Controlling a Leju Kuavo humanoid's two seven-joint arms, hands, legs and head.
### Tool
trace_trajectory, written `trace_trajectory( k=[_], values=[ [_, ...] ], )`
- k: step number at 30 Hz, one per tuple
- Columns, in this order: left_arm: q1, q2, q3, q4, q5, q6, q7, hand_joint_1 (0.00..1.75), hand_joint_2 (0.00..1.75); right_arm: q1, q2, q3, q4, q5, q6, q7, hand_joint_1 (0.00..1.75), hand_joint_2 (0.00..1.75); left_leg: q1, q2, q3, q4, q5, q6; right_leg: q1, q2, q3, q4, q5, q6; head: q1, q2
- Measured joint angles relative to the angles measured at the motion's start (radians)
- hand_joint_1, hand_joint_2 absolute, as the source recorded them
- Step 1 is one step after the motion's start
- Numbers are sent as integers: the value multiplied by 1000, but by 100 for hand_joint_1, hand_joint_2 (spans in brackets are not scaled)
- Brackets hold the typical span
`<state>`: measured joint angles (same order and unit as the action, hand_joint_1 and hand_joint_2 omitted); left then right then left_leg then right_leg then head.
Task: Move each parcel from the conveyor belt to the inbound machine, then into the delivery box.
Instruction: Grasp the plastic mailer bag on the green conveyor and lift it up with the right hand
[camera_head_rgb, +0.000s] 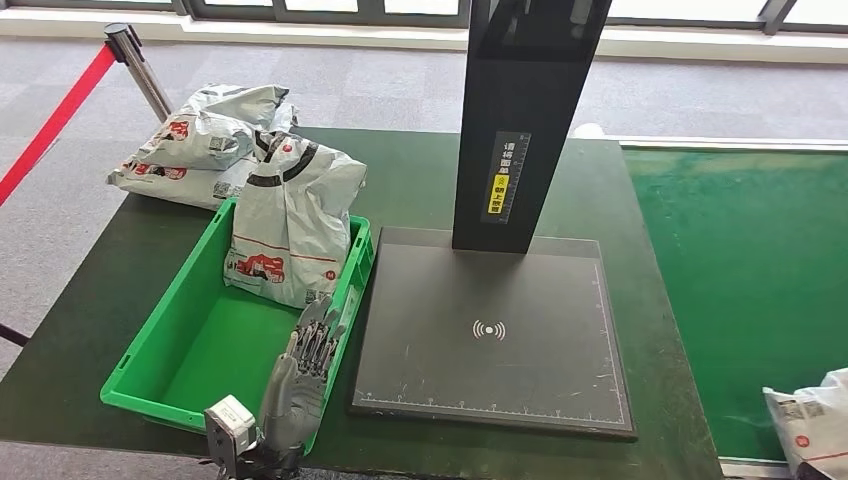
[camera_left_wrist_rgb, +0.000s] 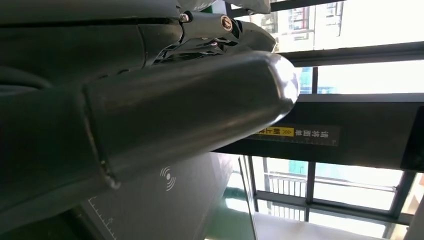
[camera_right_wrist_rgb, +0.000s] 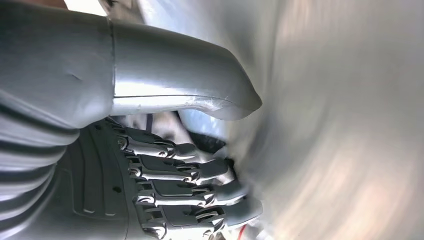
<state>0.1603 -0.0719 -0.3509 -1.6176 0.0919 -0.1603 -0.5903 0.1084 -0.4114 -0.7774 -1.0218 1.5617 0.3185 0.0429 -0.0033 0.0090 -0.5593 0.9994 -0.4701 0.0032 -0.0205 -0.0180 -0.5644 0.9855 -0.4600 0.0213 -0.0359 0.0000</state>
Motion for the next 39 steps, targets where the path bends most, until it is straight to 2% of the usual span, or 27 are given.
trace_trajectory(
  k=[1, 3, 7, 12, 14, 16, 19, 23, 27, 35, 39],
  values=[
    [1, 2, 3, -10, -8, -6, 1, 0, 0, 1, 0, -8, -31, -5, -11, -11, 175, 175, 0, 0, 0, 0, 0, 0, 0, 0, 0, 0, 0, 0, 0, 0],
    [9, 5, 10, -35, -33, -15, 6, 0, 0, 4, 14, -19, -103, -25, -87, -35, 175, 175, 0, 1, -4, 0, 0, 0, 0, 1, 0, 0, 0, 0, 0, 0],
    [30, 4, 38, -101, -80, -11, 25, 0, 0, -6, 92, 0, -234, -156, -321, -63, 175, 175, 3, 4, -8, -1, -2, -3, 3, 3, 1, 0, -1, -1, 0, 0],
    [0, -1, 84, -153, -55, -3, 71, 0, 0, -54, 148, 181, -301, -445, -617, -74, 175, 175, 3, 3, -2, -1, 2, -4, 3, 3, 0, 1, 0, -3, 0, 0],
    [-25, -2, 98, -146, -25, 1, 80, 0, 0, -58, 161, 256, -350, -557, -683, -105, 175, 175, 3, 2, 1, -1, 4, -4, 3, 1, 0, 2, 1, -3, 0, 0],
    [-41, -2, 107, -138, -9, 1, 79, 0, 0, -49, 172, 311, -409, -617, -695, -115, 175, 175, 3, 0, 1, -1, 4, -5, 3, -1, 0, 2, 1, -4, 0, 0],
    [-49, -2, 113, -130, 2, -2, 80, 0, 0, -17, 175, 342, -480, -661, -642, -110, 175, 175, 3, -1, 1, -1, 4, -5, 3, -2, 0, 2, 1, -4, 0, 0],
    [-54, -1, 116, -122, -2, -24, 96, 0, 0, 27, 177, 345, -524, -629, -577, -64, 175, 175, 3, -1, 0, -1, 3, -4, 3, -2, -1, 2, 1, -3, 0, 0],
    [-55, -1, 116, -114, -22, -46, 105, 0, 0, 47, 187, 297, -542, -554, -529, -14, 0, 175, 2, -1, 0, 0, 3, -4, 2, -1, -1, 2, 1, -3, 0, 0],
    [-56, -1, 116, -78, -26, -51, 82, 0, 0, 75, 206, 124, -604, -549, -450, -79, 0, 175, 2, 0, 0, 0, 3, -4, 2, 0, -2, 2, 1, -3, 0, 0],
    [-57, -1, 116, -65, -24, -53, 79, 0, 0, 80, 216, 72, -627, -546, -437, -88, 0, 175, 2, 1, 0, 0, 2, -4, 3, 1, -2, 2, 1, -3, 0, 0]
  ],
)
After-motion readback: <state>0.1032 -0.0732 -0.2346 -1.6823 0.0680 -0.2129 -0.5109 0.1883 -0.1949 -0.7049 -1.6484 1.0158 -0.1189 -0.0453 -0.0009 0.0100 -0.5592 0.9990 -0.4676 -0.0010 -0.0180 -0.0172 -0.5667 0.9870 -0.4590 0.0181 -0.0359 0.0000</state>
